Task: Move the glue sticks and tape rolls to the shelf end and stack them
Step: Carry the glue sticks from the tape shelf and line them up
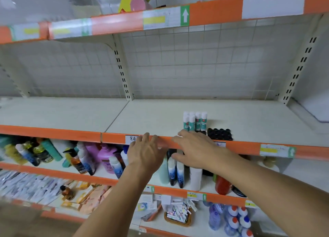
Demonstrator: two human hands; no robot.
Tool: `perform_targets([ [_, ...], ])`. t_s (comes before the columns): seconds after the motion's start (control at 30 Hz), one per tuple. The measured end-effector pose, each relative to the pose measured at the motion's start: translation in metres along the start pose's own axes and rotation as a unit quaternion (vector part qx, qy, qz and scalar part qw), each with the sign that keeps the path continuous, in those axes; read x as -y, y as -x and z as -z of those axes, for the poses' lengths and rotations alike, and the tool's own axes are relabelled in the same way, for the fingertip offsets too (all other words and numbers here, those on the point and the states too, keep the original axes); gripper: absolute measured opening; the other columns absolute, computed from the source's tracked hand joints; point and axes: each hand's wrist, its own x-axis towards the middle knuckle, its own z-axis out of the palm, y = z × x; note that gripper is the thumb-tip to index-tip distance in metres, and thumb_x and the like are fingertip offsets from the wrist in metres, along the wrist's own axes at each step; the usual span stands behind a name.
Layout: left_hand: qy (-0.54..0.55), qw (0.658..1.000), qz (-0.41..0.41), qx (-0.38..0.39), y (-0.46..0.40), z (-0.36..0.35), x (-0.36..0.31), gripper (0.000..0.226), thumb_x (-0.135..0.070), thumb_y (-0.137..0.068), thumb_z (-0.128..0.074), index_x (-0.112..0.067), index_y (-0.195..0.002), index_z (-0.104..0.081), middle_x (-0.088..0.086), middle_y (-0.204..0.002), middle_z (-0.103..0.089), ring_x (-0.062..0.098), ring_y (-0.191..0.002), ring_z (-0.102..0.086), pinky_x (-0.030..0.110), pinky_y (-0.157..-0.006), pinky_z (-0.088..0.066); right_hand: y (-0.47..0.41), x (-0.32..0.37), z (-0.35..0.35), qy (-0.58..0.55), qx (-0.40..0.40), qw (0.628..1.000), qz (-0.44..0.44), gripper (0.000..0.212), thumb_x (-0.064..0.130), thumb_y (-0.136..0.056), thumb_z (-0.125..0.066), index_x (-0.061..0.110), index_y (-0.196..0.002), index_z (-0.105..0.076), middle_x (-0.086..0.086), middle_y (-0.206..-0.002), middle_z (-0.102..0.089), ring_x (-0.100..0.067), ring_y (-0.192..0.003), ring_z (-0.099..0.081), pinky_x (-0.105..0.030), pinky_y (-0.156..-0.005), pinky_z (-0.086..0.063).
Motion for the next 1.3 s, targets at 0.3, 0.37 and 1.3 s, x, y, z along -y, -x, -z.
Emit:
perform_targets([
  [0.3,-0.013,0.997,0.073,0.002,0.009,0.019,0.086,0.066,-0.060,-0.099,-0.027,-0.021,-0.152,-0.027,0.008,-0.160,-0.024,0.028,-0.146,-0.022,0.043,-0.116,-0.024,-0.062,0.072,0.006,0.021,0.026,0.996,0.077,0.055,0.049,-0.094,-0.051,0.023,-0.142,-0.044,-0.009,-0.140,-0.044,-0.031,-0.125,-0.047,-0.040,-0.100,-0.040],
  [0.37,-0.016,0.996,0.088,-0.004,0.010,0.024,0.109,0.066,-0.060,-0.099,-0.027,-0.020,-0.151,-0.028,0.009,-0.159,-0.025,0.028,-0.146,-0.023,0.043,-0.116,-0.026,-0.079,0.090,0.009,0.017,0.022,0.996,0.088,0.057,0.049,-0.095,-0.050,0.024,-0.145,-0.041,-0.009,-0.145,-0.041,-0.030,-0.129,-0.045,-0.040,-0.104,-0.038],
  [1.3,-0.038,0.969,0.241,-0.042,-0.014,0.036,0.461,0.066,-0.061,-0.100,-0.019,-0.019,-0.149,-0.031,0.007,-0.153,-0.035,0.027,-0.143,-0.026,0.042,-0.116,-0.022,-0.332,0.379,0.005,-0.001,0.020,0.974,0.225,0.064,0.056,-0.095,-0.048,0.026,-0.149,-0.035,-0.008,-0.151,-0.037,-0.030,-0.134,-0.042,-0.042,-0.107,-0.040],
])
